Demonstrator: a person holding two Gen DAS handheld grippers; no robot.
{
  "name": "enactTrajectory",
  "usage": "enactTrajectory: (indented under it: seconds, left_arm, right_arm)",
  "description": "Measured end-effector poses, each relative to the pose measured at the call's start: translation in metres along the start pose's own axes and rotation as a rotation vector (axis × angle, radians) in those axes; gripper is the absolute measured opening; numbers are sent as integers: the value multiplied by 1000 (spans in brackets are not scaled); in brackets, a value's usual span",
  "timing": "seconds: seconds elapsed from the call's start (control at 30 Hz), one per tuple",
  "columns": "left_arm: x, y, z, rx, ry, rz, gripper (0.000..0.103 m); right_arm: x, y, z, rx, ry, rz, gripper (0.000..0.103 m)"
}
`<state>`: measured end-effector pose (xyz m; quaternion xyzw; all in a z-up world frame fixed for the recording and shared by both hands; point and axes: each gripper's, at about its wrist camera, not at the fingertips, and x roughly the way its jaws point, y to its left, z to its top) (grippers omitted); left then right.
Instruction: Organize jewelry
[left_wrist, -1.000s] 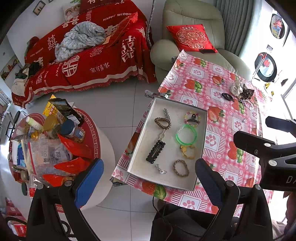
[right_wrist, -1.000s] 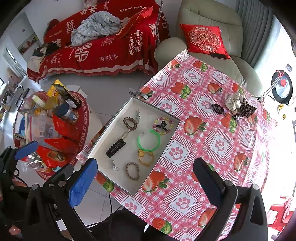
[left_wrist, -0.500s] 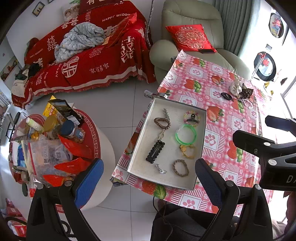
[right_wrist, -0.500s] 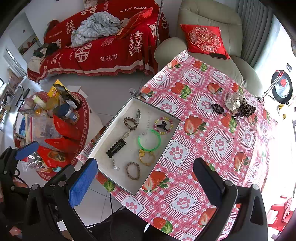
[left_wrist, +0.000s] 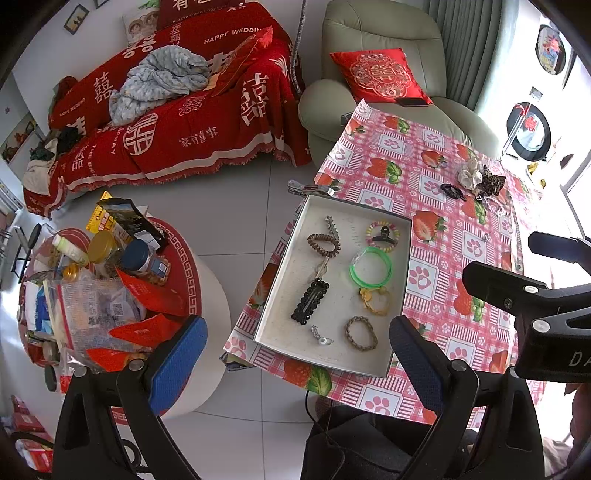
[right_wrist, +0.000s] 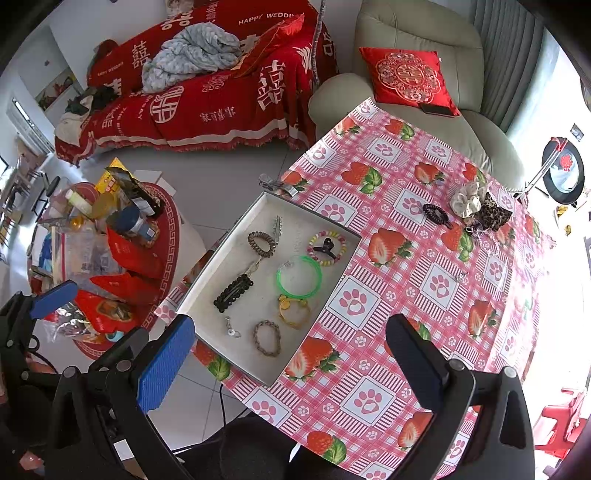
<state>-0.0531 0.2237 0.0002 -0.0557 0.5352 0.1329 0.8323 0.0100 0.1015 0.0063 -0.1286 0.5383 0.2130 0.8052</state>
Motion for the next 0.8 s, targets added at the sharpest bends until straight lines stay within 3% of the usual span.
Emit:
enactTrajectory:
  seconds: [0.8]
  left_arm:
    - [-6,2,-6,18,-32,25,103]
  right_arm:
    - [0,2,-3,1,5,2,103]
